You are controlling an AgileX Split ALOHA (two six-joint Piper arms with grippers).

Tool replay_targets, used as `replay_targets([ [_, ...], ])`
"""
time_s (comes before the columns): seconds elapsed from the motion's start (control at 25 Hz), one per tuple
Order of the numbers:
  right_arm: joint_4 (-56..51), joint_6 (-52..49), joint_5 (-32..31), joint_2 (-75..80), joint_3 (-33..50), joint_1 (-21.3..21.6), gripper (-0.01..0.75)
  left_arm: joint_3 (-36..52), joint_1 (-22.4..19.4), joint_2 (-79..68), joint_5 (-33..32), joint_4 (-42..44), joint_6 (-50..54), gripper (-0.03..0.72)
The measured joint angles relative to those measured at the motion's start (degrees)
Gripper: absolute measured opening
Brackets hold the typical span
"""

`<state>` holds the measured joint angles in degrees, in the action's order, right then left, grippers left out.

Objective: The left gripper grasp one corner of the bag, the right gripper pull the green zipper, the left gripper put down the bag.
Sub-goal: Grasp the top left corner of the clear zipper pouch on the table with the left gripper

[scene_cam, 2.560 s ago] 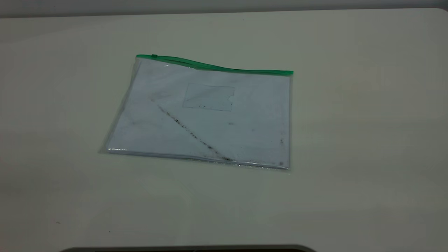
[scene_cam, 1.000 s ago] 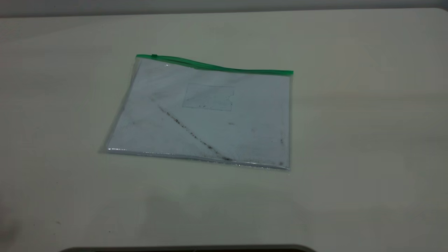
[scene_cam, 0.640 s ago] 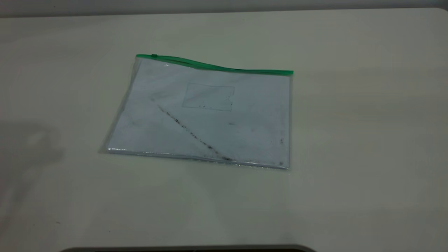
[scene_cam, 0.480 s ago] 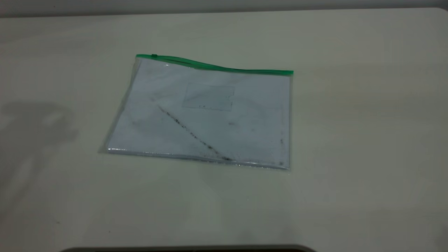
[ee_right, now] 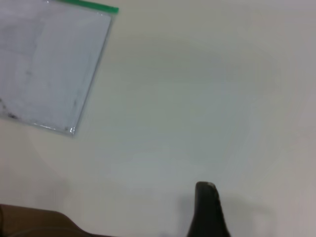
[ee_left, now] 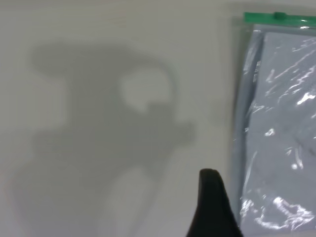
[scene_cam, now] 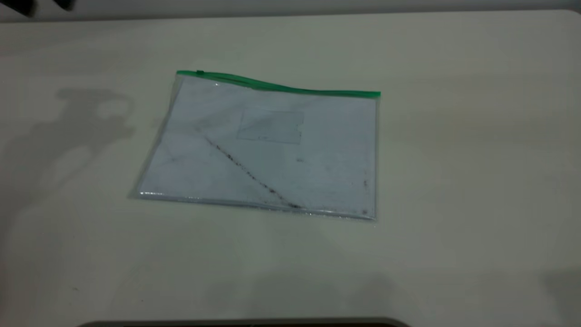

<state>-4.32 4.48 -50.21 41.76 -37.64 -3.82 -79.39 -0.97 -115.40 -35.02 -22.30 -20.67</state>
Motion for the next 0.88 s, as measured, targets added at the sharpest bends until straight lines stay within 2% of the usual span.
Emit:
replay_targets([
  [0.28, -2.4, 4.84, 1.31, 3.2, 0.0, 0.0, 0.579, -7.64, 1.34, -13.57, -0.64, -10.45, -11.83, 0.577],
  [0.56, -4.07, 6.98, 3.19, 11.88, -0.04, 0.0, 0.579, -15.59, 3.57, -23.31, -0.37, -10.85, -13.62, 0.577],
  [0.88, -4.13, 7.18, 4.22, 15.16, -0.11, 0.0, 0.579, -20.37, 4.53, -28.65, 1.55, -11.4, -14.16, 0.577],
])
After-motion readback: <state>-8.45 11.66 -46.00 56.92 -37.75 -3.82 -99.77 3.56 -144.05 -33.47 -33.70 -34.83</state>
